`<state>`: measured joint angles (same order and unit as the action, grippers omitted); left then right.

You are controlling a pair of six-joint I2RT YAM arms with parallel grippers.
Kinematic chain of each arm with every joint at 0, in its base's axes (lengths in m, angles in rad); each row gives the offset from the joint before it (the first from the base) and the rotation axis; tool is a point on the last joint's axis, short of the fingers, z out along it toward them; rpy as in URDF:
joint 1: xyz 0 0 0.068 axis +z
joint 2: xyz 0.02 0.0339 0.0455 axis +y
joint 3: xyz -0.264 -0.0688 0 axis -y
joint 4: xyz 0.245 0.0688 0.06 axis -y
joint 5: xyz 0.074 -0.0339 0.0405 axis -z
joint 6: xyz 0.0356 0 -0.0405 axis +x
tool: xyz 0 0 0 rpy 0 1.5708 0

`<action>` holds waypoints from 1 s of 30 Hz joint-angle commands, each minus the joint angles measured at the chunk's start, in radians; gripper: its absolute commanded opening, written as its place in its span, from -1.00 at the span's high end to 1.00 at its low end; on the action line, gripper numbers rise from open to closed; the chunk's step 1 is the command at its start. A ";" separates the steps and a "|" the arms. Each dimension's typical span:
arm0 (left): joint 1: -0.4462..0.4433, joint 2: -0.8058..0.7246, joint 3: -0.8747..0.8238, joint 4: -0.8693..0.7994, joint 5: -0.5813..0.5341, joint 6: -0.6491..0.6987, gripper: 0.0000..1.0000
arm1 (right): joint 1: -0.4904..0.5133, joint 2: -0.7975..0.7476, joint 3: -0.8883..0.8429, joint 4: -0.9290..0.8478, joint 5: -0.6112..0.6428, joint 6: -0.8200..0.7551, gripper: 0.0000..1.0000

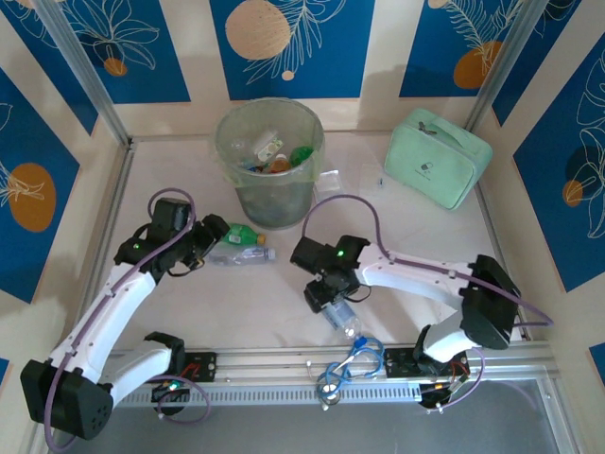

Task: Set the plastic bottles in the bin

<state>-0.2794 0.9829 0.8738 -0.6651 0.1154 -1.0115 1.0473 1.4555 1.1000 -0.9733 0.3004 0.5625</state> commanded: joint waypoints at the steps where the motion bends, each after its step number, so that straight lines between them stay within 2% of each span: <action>1: 0.014 -0.012 0.058 0.042 0.039 0.053 -0.61 | -0.024 -0.114 0.042 0.017 0.024 0.028 -0.22; 6: 0.013 -0.016 0.111 0.113 0.095 0.105 -0.61 | -0.135 -0.281 0.110 0.099 -0.030 0.057 -0.20; 11: 0.012 -0.013 0.096 0.352 0.282 0.036 -0.62 | -0.332 -0.366 0.189 0.274 -0.242 0.114 -0.21; 13: 0.003 -0.002 0.074 0.509 0.375 -0.019 -0.61 | -0.414 -0.368 0.215 0.369 -0.346 0.174 -0.21; 15: -0.006 0.001 0.075 0.583 0.409 -0.031 -0.60 | -0.466 -0.355 0.241 0.458 -0.413 0.222 -0.21; 20: -0.006 -0.017 0.120 0.422 0.313 0.073 -0.61 | -0.565 -0.228 0.439 0.487 -0.439 0.280 -0.16; 24: -0.006 -0.026 0.112 0.399 0.303 0.083 -0.60 | -0.633 -0.125 0.521 0.616 -0.504 0.418 -0.17; 26: -0.007 -0.035 0.116 0.362 0.271 0.097 -0.59 | -0.642 -0.053 0.590 0.628 -0.497 0.455 -0.16; 30: 0.001 -0.050 0.151 0.126 0.059 0.137 -0.62 | -0.653 0.115 0.743 0.633 -0.494 0.526 -0.14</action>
<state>-0.2813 0.9577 0.9771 -0.3702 0.3256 -0.9241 0.4004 1.4906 1.7626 -0.3801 -0.1608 0.9966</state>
